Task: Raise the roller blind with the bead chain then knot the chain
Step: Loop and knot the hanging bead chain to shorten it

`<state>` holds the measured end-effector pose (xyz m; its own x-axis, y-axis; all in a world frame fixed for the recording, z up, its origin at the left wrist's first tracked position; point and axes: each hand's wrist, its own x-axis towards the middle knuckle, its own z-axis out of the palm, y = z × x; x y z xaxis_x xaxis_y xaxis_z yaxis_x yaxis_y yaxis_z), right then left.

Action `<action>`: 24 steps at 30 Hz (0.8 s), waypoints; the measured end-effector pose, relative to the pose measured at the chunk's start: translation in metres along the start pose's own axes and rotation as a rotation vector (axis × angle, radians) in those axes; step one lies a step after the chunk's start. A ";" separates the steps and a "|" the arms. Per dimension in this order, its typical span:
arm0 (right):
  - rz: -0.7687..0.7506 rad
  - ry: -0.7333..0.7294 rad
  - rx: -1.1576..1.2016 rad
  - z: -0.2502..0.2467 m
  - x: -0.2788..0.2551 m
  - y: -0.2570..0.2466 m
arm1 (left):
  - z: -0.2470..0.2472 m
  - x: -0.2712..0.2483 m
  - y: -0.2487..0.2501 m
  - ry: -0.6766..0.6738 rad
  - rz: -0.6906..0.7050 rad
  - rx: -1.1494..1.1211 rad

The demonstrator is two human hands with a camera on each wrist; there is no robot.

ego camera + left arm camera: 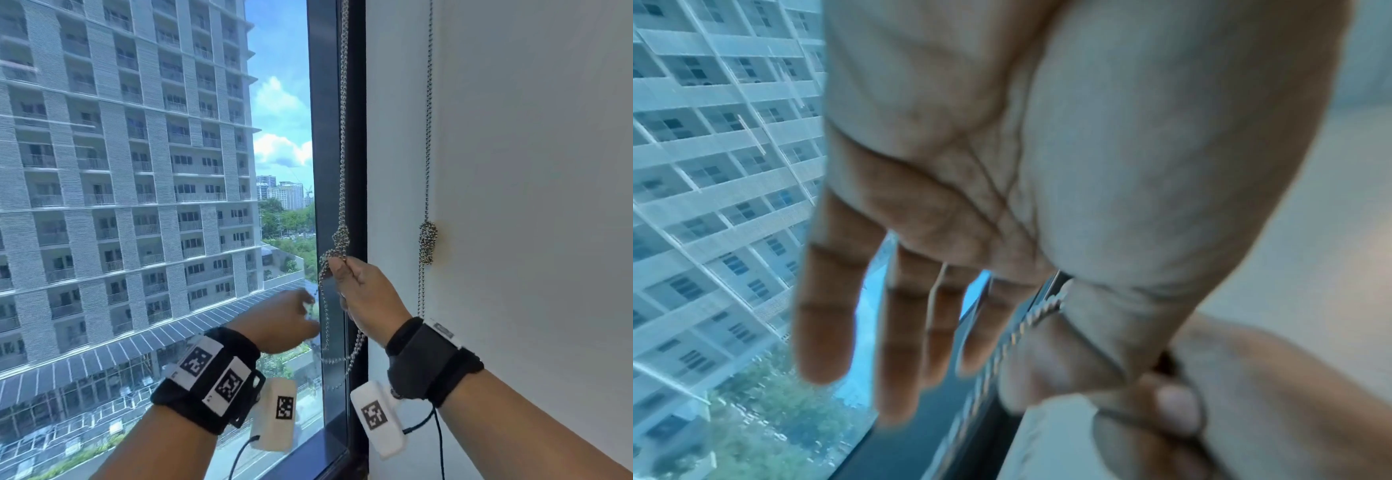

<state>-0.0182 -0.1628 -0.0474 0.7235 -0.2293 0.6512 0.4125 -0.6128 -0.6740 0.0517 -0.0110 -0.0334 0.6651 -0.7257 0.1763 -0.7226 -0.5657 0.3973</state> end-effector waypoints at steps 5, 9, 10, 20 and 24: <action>-0.138 0.007 -0.237 -0.006 0.000 -0.008 | -0.026 0.004 0.030 0.337 0.232 -0.599; -0.278 0.062 -0.321 -0.010 0.002 -0.023 | -0.046 0.008 0.048 0.479 0.372 -0.472; -0.311 0.103 -0.328 -0.014 0.004 -0.027 | -0.049 0.010 0.049 0.535 0.385 -0.466; -0.360 0.246 0.173 -0.036 0.008 -0.057 | -0.050 0.022 0.050 0.769 0.379 -0.546; -0.154 0.018 0.127 -0.039 0.004 -0.051 | -0.041 0.021 0.046 0.583 0.316 -0.777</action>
<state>-0.0581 -0.1618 0.0036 0.6368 -0.1539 0.7555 0.5851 -0.5417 -0.6035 0.0400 -0.0364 0.0254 0.6031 -0.3767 0.7031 -0.6969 0.1800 0.6942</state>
